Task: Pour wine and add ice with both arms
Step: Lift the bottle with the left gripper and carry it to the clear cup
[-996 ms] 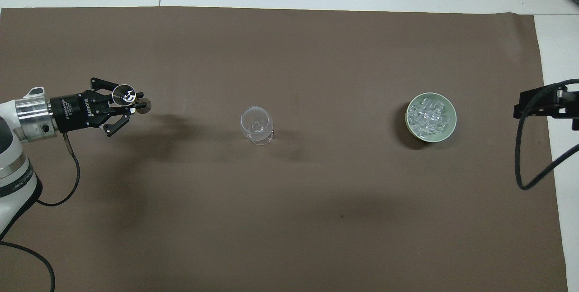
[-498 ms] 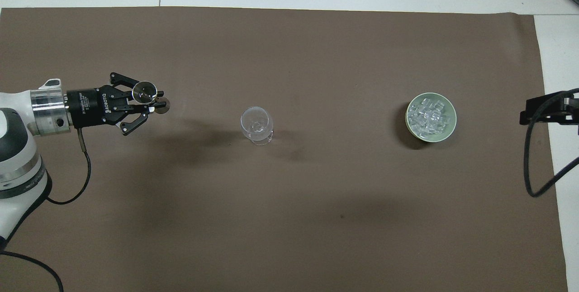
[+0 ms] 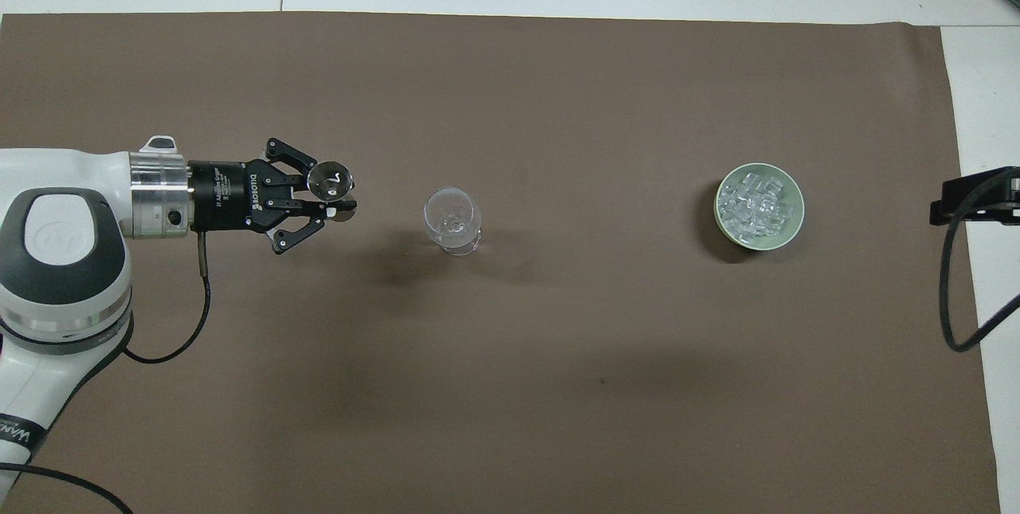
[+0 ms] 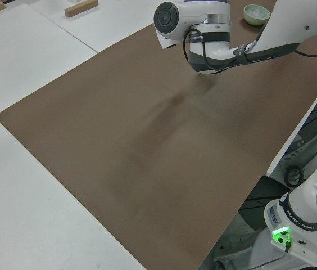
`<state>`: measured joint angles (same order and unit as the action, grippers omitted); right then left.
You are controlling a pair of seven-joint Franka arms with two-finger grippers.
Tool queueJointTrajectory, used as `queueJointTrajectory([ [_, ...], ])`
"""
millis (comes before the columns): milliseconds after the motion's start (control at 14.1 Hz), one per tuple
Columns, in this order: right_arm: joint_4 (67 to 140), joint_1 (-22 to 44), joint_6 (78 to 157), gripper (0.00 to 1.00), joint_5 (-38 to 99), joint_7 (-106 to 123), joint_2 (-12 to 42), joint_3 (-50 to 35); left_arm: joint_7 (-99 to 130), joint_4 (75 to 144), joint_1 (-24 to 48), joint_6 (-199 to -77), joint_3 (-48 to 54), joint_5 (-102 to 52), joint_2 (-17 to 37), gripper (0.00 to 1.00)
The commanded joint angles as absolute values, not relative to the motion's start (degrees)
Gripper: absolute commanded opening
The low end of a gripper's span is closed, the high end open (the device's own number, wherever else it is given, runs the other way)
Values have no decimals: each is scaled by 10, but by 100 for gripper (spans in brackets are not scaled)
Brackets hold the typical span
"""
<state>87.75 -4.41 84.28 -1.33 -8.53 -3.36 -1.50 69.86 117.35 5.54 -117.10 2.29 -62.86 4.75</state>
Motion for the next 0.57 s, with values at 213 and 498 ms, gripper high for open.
queueJointTrajectory([
  [213,911,-60,850,100,-5,-64,-59,-20,759,1170,110,-1190,16,-589,26,0],
  [498,911,-60,853,100,-5,-65,-58,-20,789,1165,145,-1228,17,-549,26,0],
])
